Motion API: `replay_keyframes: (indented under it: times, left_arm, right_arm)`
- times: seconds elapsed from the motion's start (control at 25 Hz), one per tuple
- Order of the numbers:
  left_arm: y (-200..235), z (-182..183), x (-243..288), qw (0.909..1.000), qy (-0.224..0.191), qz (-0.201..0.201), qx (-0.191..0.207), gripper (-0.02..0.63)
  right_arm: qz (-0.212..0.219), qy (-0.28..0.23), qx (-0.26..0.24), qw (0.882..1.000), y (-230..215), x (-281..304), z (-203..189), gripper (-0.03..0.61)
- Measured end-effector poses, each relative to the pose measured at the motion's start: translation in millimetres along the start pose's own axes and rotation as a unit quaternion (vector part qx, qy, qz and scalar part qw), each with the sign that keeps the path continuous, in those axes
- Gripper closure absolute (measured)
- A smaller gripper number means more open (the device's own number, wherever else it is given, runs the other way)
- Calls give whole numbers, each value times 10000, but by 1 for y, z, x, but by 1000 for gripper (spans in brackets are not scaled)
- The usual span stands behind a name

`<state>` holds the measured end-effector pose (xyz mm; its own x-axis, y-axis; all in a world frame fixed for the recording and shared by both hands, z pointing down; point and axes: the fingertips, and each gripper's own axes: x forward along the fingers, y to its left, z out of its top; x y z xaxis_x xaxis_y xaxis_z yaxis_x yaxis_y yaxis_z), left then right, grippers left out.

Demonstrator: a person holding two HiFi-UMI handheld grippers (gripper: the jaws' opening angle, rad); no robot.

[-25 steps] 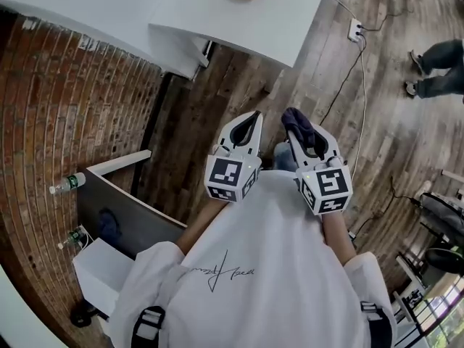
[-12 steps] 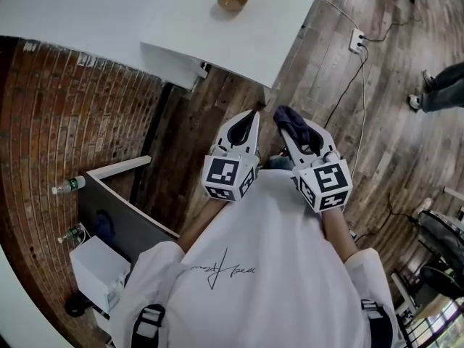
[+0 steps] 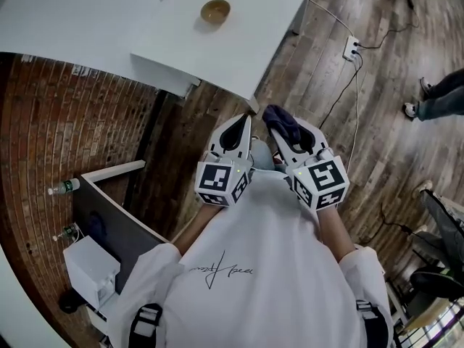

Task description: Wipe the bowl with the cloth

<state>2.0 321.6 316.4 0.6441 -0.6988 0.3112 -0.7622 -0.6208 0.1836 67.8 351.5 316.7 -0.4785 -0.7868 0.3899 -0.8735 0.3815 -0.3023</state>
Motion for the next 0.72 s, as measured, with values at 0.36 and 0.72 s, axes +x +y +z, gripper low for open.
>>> replay_keyframes:
  times: [0.36,0.72]
  left_arm:
    - [13,9,31,9995,-53,213,-230,620]
    - [40,28,89,9976,-41,477,-502,620]
  right_arm:
    - [383,18,42,9993,-25,24,18,457]
    - [638,249,-172,9975,-66,69,50,457]
